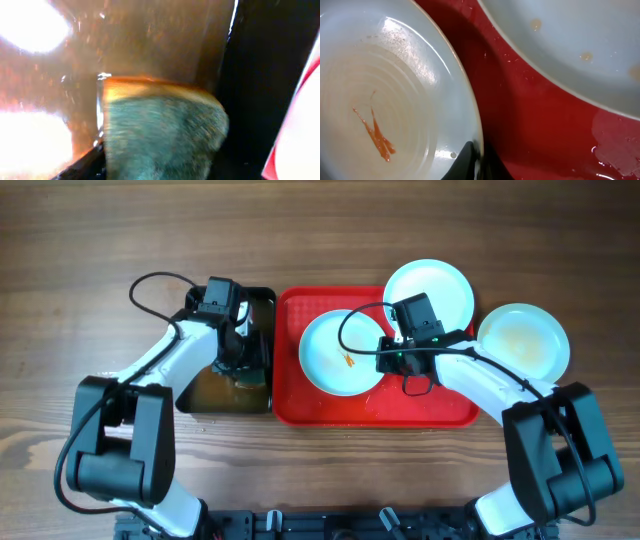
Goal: Clean dirty plates on tray and stack at the side
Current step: 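Scrub the held plate with the sponge in the left gripper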
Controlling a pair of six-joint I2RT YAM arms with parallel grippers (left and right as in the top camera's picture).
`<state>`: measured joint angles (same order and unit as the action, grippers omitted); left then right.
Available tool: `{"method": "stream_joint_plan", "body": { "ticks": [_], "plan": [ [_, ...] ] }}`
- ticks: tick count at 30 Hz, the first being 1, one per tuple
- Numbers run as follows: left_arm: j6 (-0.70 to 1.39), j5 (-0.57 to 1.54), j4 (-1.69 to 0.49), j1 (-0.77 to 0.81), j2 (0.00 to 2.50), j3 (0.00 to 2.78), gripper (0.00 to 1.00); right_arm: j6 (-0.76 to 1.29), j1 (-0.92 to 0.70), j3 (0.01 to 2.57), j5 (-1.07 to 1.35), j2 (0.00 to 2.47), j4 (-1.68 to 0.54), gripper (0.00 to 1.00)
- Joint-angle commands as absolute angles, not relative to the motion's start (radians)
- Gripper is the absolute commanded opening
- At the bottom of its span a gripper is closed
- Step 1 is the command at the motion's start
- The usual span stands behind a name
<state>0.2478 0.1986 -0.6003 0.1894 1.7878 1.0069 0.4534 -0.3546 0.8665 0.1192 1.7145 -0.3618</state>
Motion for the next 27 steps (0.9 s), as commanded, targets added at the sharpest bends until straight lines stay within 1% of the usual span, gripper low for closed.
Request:
{"method": "stream_joint_plan", "body": {
  "ticks": [1, 2, 3, 5, 9, 10, 11, 12, 13, 16, 20, 27],
  "plan": [
    [0.247, 0.175, -0.586, 0.189, 1.850, 0.961, 0.31, 0.419, -0.357, 0.863, 0.106, 1.718, -0.379, 0.08],
    [0.247, 0.175, -0.587, 0.189, 1.850, 0.961, 0.18, 0.419, -0.357, 0.863, 0.105, 1.718, -0.379, 0.08],
    [0.247, 0.175, -0.587, 0.189, 1.850, 0.960, 0.12, 0.419, -0.357, 0.863, 0.106, 1.718, -0.379, 0.12],
    [0.247, 0.175, -0.587, 0.189, 1.850, 0.957, 0.10, 0.419, -0.357, 0.863, 0.118, 1.718, -0.378, 0.12],
    [0.247, 0.175, -0.580, 0.189, 1.850, 0.920, 0.10, 0.419, -0.357, 0.863, 0.125, 1.718, -0.374, 0.13],
    [0.247, 0.175, -0.579, 0.189, 1.850, 0.910, 0.04, 0.418, -0.357, 0.863, 0.125, 1.718, -0.374, 0.13],
    [0.246, 0.180, -0.587, 0.189, 1.850, 0.909, 0.04, 0.418, -0.357, 0.863, 0.125, 1.718, -0.375, 0.12],
    [0.246, 0.210, -0.591, 0.188, 1.841, 0.910, 0.04, 0.418, -0.357, 0.863, 0.125, 1.718, -0.375, 0.06],
    [0.246, 0.220, -0.598, 0.186, 1.822, 0.915, 0.04, 0.418, -0.357, 0.863, 0.125, 1.718, -0.375, 0.04],
    [0.242, 0.220, -0.636, 0.186, 1.702, 0.970, 0.04, 0.418, -0.357, 0.863, 0.128, 1.718, -0.377, 0.04],
    [0.242, 0.216, -0.602, 0.187, 1.568, 0.976, 0.04, 0.419, -0.357, 0.863, 0.128, 1.718, -0.379, 0.04],
    [0.243, 0.217, -0.562, 0.187, 1.553, 0.976, 0.04, 0.418, -0.357, 0.863, 0.128, 1.718, -0.379, 0.04]
  ]
}}
